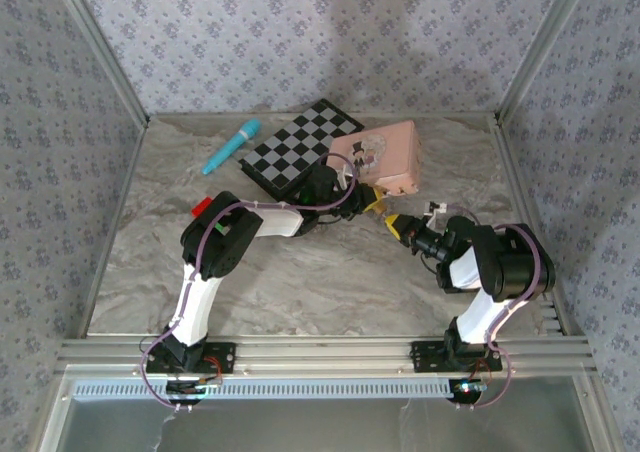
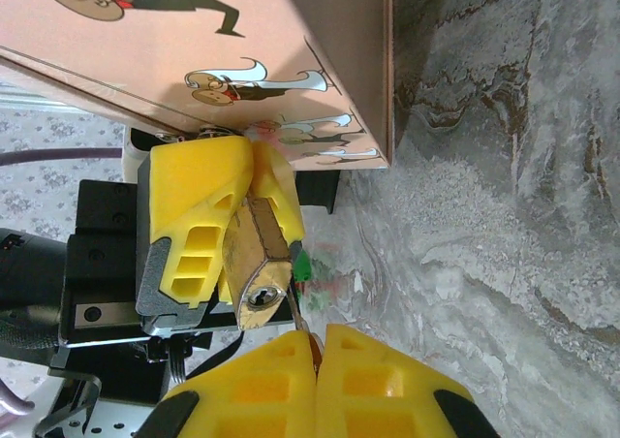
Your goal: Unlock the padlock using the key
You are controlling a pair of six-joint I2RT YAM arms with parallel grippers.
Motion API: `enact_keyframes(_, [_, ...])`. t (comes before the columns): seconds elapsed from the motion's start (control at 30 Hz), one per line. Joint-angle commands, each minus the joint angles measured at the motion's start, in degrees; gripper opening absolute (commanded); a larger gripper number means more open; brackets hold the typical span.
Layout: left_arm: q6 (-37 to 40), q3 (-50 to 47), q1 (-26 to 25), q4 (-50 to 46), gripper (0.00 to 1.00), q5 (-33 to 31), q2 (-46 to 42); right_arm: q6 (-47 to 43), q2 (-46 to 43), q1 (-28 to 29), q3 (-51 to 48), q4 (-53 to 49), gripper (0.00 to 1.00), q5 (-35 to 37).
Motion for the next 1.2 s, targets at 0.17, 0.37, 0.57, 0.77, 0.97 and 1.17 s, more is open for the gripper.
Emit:
enact_keyframes(0.17, [-2.91,-0.2,0.29,-0.21,0.0,-1.03,-1.56,0.64,-3.76,-0.77,-1.46,1.84,0.0,-1.02])
enact_keyframes(0.37, [-2.8,-0.16,0.22,-0.27,0.0,-1.03,-1.78,-1.36,-7.41,-0.67,-1.14,-2.62,0.0,-0.21])
enact_keyframes(0.57, [-2.91,-0.24,0.02,-0.02,0.0,-1.03,-2.06,-3.83,-8.14,-0.16,-0.38,-6.58,0.0,0.28])
enact_keyframes(0.77, [-3.59,-0.81,0.08,0.87,0.0,-1.2,-2.28,-2.21,-5.28,-0.32,-0.98,-2.55,0.0,0.29])
enact_keyframes(0.97, [-3.8,-0.95,0.06,1.07,0.0,-1.29,-2.31,-1.32,-3.94,-0.56,-1.93,-0.24,0.0,0.9])
enact_keyframes(1.17, [-3.75,-1.29,0.04,1.03,0.0,-1.47,-2.44,-0.77,-4.67,-1.07,-2.5,0.09,0.0,0.82])
